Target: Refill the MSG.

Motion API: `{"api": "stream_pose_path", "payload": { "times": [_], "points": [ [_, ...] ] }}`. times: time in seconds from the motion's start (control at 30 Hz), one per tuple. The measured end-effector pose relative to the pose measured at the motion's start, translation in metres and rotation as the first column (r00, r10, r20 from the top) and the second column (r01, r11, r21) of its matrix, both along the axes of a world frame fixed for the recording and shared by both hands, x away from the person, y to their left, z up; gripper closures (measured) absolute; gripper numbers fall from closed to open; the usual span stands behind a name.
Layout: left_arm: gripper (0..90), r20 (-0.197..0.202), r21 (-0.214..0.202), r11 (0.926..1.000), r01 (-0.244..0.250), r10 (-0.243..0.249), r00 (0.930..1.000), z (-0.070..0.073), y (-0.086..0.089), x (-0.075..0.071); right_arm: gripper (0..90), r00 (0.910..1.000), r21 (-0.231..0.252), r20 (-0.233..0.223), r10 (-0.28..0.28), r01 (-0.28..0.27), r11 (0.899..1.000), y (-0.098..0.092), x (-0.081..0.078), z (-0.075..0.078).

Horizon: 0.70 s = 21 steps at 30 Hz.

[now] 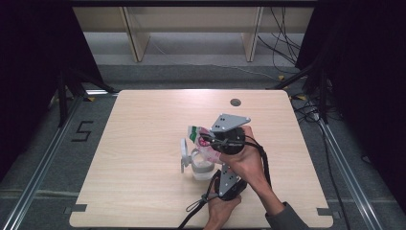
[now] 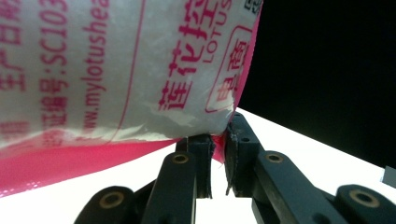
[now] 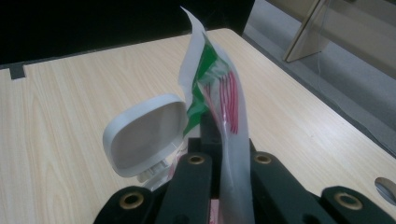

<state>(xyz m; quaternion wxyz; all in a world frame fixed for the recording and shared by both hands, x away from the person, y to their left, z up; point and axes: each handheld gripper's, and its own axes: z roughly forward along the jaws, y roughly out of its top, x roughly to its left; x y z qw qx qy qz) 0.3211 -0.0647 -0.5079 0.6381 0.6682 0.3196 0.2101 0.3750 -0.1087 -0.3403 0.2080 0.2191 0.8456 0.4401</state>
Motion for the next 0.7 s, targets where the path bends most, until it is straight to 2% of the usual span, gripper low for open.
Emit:
{"api": "stream_pose_path", "payload": {
  "times": [0.7],
  "points": [
    [81.4,0.002,0.002,1.0000,-0.002,0.002,1.0000,0.0006,0.0014,-0.0001,90.0,0.9999,-0.004,0.005,0.016,-0.016,1.000,0.0007,0.0003,0.0008]
  ]
}}
